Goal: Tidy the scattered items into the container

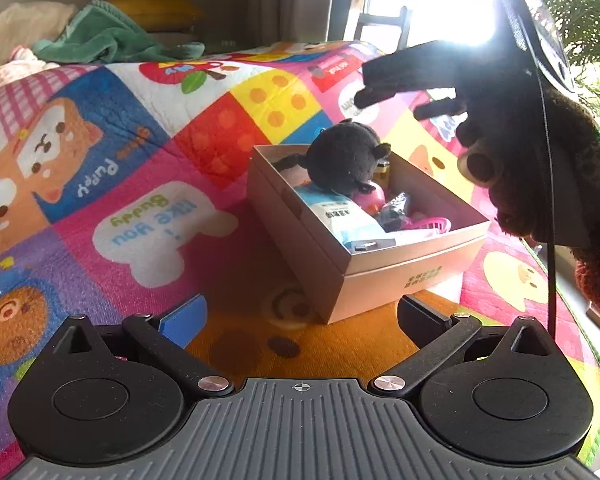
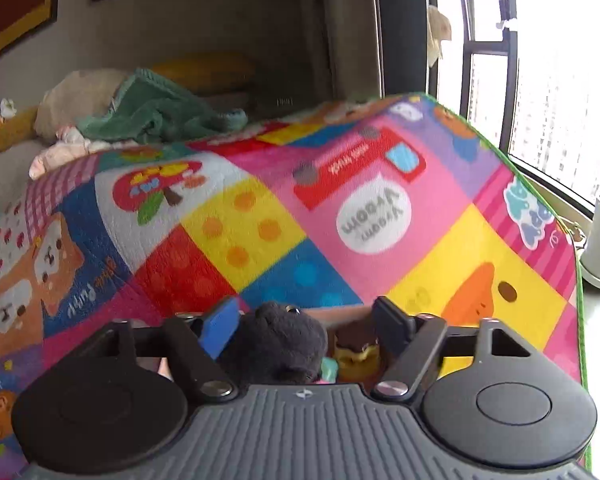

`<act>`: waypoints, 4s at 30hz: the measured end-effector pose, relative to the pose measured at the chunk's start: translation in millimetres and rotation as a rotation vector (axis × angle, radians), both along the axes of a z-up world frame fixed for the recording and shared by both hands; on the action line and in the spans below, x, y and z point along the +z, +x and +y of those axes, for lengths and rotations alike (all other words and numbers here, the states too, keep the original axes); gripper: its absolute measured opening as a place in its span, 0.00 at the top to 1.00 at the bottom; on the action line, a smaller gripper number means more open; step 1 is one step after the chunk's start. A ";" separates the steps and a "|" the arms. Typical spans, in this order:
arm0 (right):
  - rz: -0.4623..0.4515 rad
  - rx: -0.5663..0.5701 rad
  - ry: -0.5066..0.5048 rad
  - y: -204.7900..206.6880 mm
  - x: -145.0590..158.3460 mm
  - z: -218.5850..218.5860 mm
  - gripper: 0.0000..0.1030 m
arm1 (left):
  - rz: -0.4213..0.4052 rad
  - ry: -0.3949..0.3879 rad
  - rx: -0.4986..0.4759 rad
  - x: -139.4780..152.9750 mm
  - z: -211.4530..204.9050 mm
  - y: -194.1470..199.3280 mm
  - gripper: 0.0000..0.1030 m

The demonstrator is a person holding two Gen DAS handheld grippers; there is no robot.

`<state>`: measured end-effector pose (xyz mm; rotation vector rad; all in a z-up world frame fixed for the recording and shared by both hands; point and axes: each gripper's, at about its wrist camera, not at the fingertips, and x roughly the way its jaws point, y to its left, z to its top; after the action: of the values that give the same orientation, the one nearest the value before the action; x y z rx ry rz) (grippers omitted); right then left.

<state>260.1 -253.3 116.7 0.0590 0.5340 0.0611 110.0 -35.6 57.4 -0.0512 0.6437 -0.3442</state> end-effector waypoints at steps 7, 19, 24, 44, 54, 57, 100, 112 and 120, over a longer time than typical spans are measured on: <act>0.097 -0.043 -0.040 44.6 -35.4 -0.3 0.77 | -0.006 0.023 -0.001 1.7 0.3 4.0 0.00; 0.235 -0.015 0.269 28.2 -47.4 -34.1 0.77 | -0.017 0.047 -0.021 -5.2 -13.1 11.4 0.00; 0.140 0.005 0.236 -3.3 -23.1 -50.9 0.70 | -0.014 0.084 -0.007 -6.4 -8.7 10.2 0.00; 0.116 -0.019 0.326 -92.5 -86.4 -105.7 0.43 | -0.028 0.130 -0.052 -18.0 -37.0 14.9 0.00; 0.033 -0.095 0.222 -167.8 -96.8 -73.7 0.00 | -0.063 0.219 0.038 -36.1 -22.4 -5.6 0.00; 0.084 -0.080 0.188 -174.8 -109.6 -56.5 0.00 | -0.039 0.217 0.075 -41.6 -19.9 -2.5 0.00; 0.164 -0.075 -0.065 -140.9 -130.3 -14.3 0.00 | 0.026 0.187 0.107 -54.0 -21.2 12.0 0.00; 0.164 -0.074 -0.064 -140.8 -130.2 -14.5 0.00 | 0.027 0.185 0.106 -53.8 -21.3 11.7 0.00; 0.164 -0.074 -0.064 -140.6 -130.3 -14.6 0.00 | 0.027 0.186 0.106 -53.7 -21.3 11.7 0.00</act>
<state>119.6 -267.9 -13.6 0.0216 0.6964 -0.0334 121.8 -57.0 3.7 0.0874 0.6942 -0.1803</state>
